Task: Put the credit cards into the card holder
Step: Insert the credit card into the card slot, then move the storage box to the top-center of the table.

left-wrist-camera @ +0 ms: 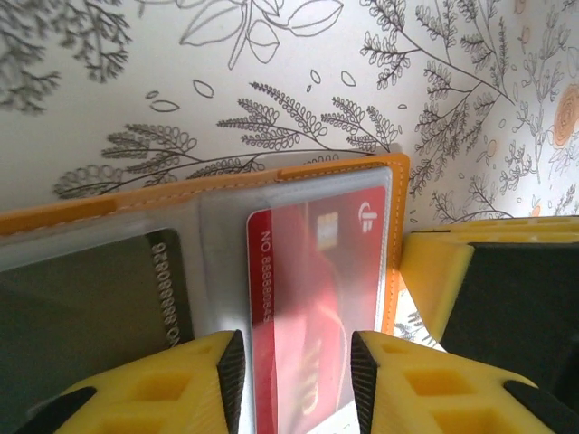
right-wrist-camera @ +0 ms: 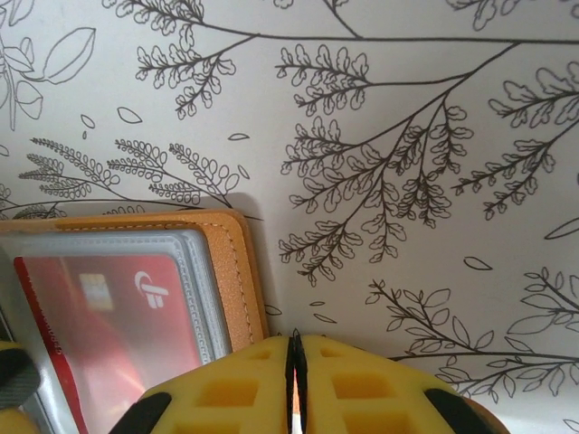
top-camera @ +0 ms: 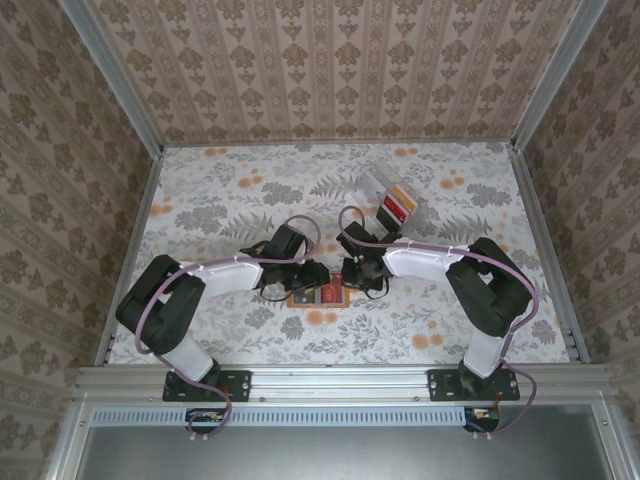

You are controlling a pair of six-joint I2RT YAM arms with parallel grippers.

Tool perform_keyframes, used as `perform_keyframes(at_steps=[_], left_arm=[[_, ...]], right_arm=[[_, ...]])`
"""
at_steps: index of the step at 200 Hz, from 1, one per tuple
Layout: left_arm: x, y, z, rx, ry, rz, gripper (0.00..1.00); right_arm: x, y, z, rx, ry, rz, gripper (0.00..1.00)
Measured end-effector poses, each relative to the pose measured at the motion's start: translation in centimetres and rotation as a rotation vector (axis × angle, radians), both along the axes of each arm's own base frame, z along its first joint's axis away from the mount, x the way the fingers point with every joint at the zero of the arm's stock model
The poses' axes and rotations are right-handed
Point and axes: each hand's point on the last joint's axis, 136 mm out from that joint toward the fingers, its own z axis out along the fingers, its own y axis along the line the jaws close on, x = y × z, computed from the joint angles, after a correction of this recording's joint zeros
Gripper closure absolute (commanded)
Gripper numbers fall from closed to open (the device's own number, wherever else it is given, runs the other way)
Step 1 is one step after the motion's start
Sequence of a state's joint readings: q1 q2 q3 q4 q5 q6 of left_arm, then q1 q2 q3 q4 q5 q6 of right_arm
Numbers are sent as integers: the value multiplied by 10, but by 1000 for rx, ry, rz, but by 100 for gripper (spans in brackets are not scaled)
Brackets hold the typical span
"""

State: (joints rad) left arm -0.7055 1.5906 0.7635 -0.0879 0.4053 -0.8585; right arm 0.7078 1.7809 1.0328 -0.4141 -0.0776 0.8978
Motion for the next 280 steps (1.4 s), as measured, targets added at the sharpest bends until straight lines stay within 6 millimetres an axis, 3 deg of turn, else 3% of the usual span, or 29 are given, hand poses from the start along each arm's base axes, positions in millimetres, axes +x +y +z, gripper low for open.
perform_keyframes(at_steps=[36, 53, 74, 94, 108, 126, 161, 183, 222, 246, 280], left_arm=[[3, 9, 10, 17, -33, 8, 56], [7, 13, 15, 19, -52, 20, 54], [14, 20, 27, 12, -93, 36, 51], [25, 27, 43, 7, -139, 60, 46], [37, 33, 55, 2, -177, 83, 42], [52, 40, 69, -2, -225, 107, 37], [79, 42, 102, -18, -327, 114, 24], [87, 38, 119, -32, -377, 102, 20], [90, 36, 119, -27, -385, 91, 18], [92, 38, 116, -21, -377, 95, 18], [95, 40, 113, -15, -370, 102, 18]], right_arm=[[-1, 1, 3, 11, 1, 4, 80], [-1, 0, 10, 14, -6, 9, 73], [10, -1, 37, 38, -52, 21, 65], [38, -9, 79, 74, -143, 6, 56], [65, -27, 110, 88, -215, -29, 50], [103, -67, 144, 79, -302, -99, 42], [159, -143, 183, 39, -410, -209, 35], [185, -169, 180, 31, -411, -235, 33], [212, -191, 132, 30, -304, -238, 31], [215, -195, 108, 41, -240, -222, 31], [215, -181, 100, 118, -207, -179, 32]])
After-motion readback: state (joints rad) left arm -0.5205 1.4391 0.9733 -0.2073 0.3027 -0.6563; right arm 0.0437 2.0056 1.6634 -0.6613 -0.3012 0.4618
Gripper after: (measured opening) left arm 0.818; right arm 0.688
